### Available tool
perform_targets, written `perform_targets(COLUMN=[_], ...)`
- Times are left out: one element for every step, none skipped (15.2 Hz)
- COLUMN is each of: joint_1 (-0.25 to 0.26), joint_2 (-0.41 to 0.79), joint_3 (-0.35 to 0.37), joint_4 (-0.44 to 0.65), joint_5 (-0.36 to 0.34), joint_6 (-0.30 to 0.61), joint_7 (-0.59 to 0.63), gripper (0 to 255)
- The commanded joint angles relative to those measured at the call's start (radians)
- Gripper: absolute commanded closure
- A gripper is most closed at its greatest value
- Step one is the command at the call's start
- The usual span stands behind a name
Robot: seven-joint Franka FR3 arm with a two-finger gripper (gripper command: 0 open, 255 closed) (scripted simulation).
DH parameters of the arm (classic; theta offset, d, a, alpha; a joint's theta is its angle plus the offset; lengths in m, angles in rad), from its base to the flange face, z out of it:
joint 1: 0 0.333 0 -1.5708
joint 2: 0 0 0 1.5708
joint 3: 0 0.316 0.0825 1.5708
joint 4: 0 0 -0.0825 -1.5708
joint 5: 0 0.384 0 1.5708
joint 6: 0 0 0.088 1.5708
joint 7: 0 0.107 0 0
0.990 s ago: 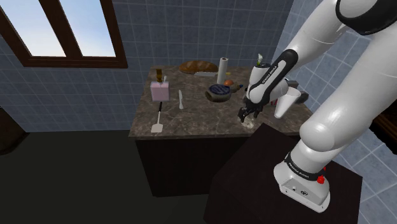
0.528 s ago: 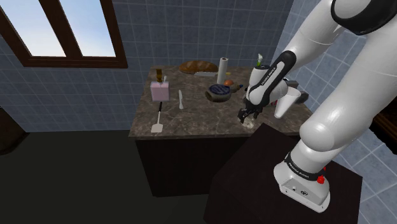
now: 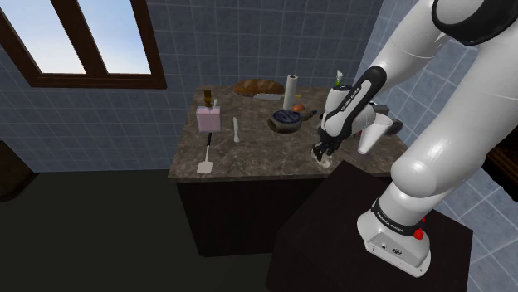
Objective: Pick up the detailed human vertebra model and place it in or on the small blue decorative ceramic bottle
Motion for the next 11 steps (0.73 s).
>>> perform_targets(joint_1=[0.000, 0.000, 0.000, 0.000, 0.001, 0.001, 0.001, 0.002, 0.003, 0.003, 0.004], joint_2=[0.000, 0.001, 0.000, -0.020, -0.041, -0.061, -0.082, -0.102, -0.121, -0.141, -0.160], joint_3=[0.000, 0.000, 0.000, 0.001, 0.002, 0.002, 0.003, 0.003, 0.003, 0.004, 0.004], joint_4=[0.000, 0.000, 0.000, -0.003, -0.005, -0.006, -0.007, -0.008, -0.009, -0.009, -0.009], joint_5=[0.000, 0.000, 0.000, 0.004, 0.008, 0.012, 0.015, 0.018, 0.021, 0.024, 0.027], joint_6=[0.000, 0.000, 0.000, -0.019, -0.037, -0.056, -0.075, -0.094, -0.113, -0.133, -0.152], joint_7=[0.000, 0.000, 0.000, -0.004, -0.008, -0.012, -0.016, -0.019, -0.022, -0.025, -0.028], gripper=[255, 255, 255, 255, 255, 255, 255, 255, 255, 255, 255])
